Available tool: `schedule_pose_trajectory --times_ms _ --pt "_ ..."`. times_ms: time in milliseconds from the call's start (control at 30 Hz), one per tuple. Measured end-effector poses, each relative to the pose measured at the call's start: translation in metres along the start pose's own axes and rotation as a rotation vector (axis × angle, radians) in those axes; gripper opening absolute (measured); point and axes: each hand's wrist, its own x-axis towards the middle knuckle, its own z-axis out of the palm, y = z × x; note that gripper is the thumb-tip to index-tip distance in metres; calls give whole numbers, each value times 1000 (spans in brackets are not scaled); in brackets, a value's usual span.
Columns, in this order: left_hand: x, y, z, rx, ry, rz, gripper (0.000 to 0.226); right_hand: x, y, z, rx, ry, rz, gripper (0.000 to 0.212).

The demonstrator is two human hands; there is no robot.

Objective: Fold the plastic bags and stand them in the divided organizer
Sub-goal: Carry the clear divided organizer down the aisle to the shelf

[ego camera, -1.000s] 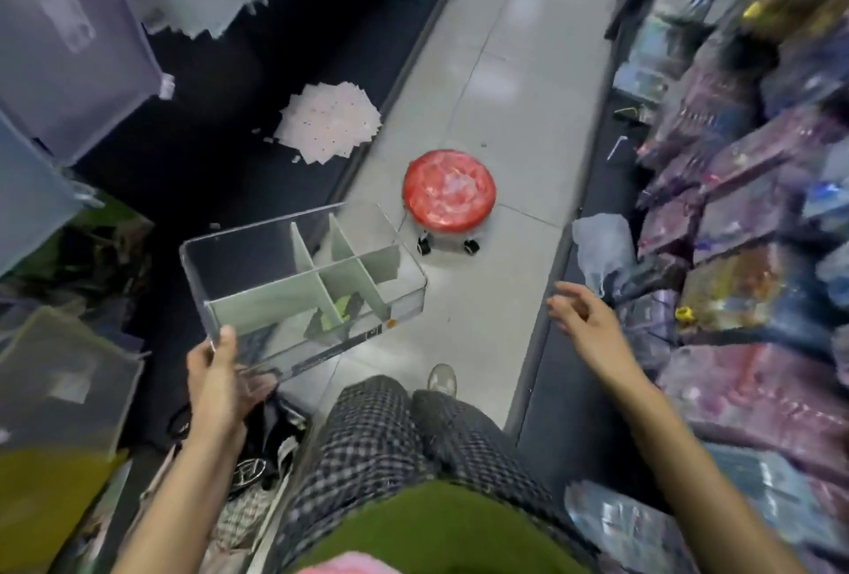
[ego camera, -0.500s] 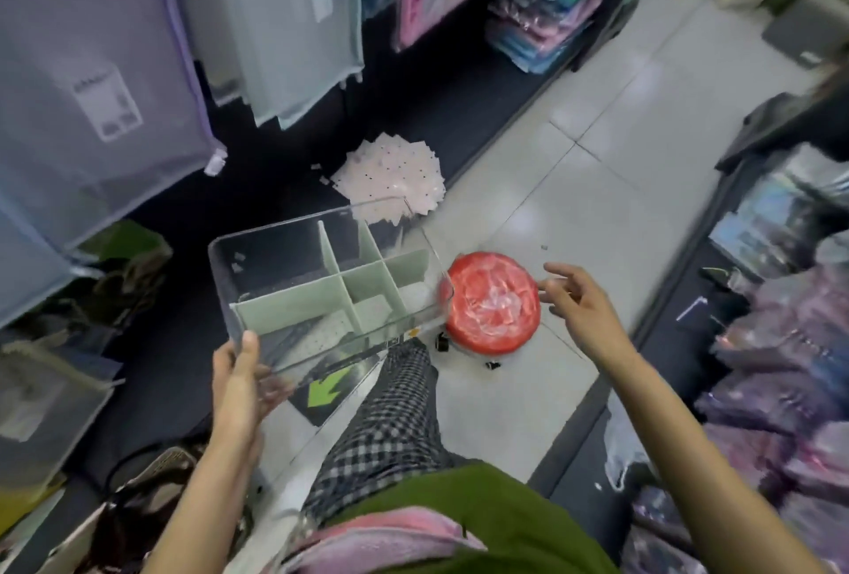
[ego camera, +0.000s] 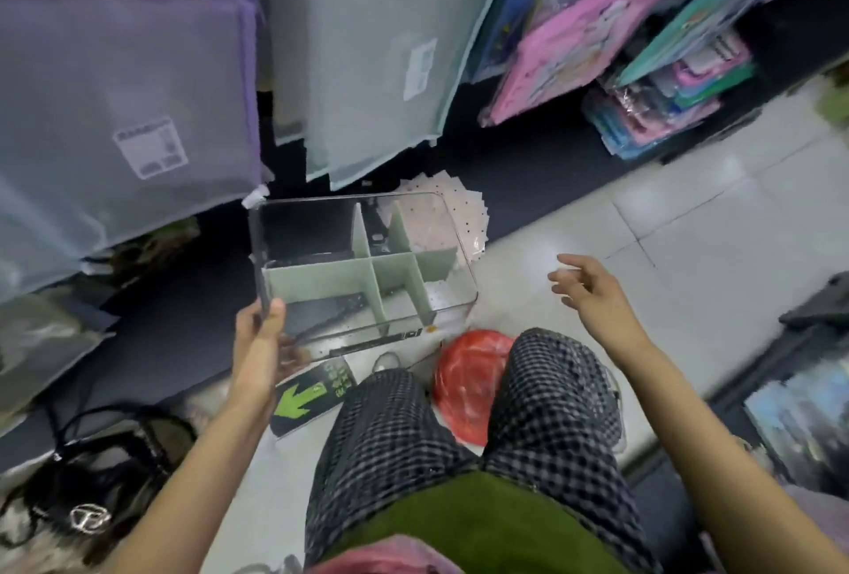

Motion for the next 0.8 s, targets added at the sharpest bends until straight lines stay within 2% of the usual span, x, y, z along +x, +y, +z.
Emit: schedule_pose_trajectory --times_ms 200,300,433,500,567,700,800 --pt "7 -32 26 -130 191 -78 30 101 -15 4 -182 -206 -74 23" --pt "8 -62 55 -220 316 -82 31 156 -12 21 -306 -392 -120 26" --pt "9 -115 114 -377 481 -129 16 227 6 55 -563 -700 -223 29" --pt "16 -134 144 -438 513 -181 21 256 21 73 -696 -796 -253 34" --pt "31 -149 165 -443 536 -228 29 282 38 94 -737 -839 -198 40" --pt "81 -182 179 -438 538 -216 29 320 80 149 -624 -910 91 58" --pt "129 -209 173 -409 508 -190 39 343 117 190 -571 -955 128 60"
